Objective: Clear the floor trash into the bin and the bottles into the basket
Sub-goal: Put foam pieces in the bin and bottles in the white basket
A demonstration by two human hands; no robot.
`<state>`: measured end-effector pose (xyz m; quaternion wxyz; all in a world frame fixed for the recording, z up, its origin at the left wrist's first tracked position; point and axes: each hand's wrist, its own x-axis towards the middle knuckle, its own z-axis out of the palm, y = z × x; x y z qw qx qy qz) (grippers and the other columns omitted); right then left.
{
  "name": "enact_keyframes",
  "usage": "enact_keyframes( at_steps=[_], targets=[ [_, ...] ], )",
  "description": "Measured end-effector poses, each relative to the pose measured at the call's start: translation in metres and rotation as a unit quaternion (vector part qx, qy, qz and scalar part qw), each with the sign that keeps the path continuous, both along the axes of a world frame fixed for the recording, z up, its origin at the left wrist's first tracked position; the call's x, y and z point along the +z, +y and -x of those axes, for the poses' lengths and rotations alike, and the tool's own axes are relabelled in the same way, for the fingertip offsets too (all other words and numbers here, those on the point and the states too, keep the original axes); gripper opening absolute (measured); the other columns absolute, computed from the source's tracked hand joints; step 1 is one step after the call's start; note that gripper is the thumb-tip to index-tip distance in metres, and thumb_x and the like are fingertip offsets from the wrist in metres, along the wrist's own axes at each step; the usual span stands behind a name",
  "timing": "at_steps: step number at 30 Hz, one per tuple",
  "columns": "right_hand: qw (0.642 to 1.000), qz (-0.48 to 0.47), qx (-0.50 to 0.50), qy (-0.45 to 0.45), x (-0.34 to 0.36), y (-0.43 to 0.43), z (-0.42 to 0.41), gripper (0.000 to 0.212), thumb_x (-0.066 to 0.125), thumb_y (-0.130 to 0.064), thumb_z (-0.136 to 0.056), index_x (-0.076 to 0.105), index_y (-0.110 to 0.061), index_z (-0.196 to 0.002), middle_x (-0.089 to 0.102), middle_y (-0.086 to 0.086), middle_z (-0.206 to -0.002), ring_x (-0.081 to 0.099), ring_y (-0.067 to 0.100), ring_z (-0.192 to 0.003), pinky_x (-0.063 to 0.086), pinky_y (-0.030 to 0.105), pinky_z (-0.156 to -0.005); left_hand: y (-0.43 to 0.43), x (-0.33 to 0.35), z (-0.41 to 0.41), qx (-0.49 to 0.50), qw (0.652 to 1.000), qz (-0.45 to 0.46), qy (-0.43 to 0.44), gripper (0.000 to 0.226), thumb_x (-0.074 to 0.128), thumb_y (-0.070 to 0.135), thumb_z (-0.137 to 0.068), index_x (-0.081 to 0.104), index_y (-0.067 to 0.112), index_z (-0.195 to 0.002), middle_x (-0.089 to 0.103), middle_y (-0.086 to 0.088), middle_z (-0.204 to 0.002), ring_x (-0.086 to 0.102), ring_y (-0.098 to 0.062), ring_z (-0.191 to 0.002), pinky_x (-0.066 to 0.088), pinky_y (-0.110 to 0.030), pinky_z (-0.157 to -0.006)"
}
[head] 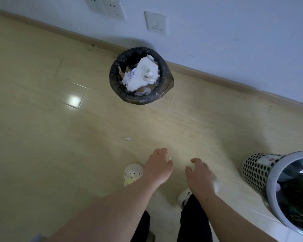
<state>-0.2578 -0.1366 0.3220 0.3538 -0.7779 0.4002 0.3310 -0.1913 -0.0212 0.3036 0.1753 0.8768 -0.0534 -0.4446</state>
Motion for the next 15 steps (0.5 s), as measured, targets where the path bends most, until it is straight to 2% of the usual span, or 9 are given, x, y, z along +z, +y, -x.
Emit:
enact_keyframes(
  at_steps=[4, 6, 10, 15],
  targets=[
    [0.997, -0.032, -0.067, 0.025, -0.001, 0.046, 0.015, 0.039, 0.043, -0.018, -0.093, 0.043, -0.013, -0.132, 0.047, 0.013, -0.133, 0.051, 0.028, -0.112, 0.039, 0.031, -0.081, 0.039, 0.007, -0.004, 0.007, 1.000, 0.004, 0.008, 0.036, 0.044, 0.022, -0.093, 0.041, 0.017, -0.129, 0.039, -0.006, -0.134, 0.044, -0.025, -0.121, 0.036, -0.033, -0.098],
    [0.994, -0.046, -0.095, 0.024, -0.004, 0.068, 0.014, 0.039, 0.044, -0.017, -0.094, 0.043, -0.012, -0.133, 0.047, 0.014, -0.134, 0.052, 0.029, -0.113, 0.040, 0.032, -0.084, 0.066, 0.007, -0.011, 0.006, 1.000, -0.008, 0.005, 0.035, 0.043, 0.021, -0.093, 0.042, 0.016, -0.128, 0.040, -0.006, -0.133, 0.047, -0.025, -0.118, 0.038, -0.032, -0.095],
    [0.987, -0.085, -0.133, 0.014, -0.017, 0.101, 0.007, 0.039, 0.044, -0.021, -0.095, 0.043, -0.013, -0.134, 0.045, 0.011, -0.136, 0.048, 0.027, -0.119, 0.038, 0.030, -0.088, 0.119, -0.008, -0.015, -0.072, 0.996, -0.055, -0.005, 0.036, 0.042, 0.022, -0.093, 0.043, 0.017, -0.129, 0.040, -0.003, -0.133, 0.048, -0.023, -0.115, 0.042, -0.035, -0.095],
    [0.983, -0.095, -0.152, 0.042, -0.049, 0.116, 0.010, 0.037, 0.044, -0.019, -0.094, 0.044, -0.013, -0.131, 0.047, 0.012, -0.134, 0.049, 0.028, -0.118, 0.040, 0.032, -0.091, 0.152, -0.031, -0.017, -0.074, 0.994, -0.080, 0.012, 0.037, 0.042, 0.022, -0.095, 0.043, 0.019, -0.131, 0.039, 0.001, -0.136, 0.051, -0.019, -0.113, 0.046, -0.035, -0.093]
  ],
)
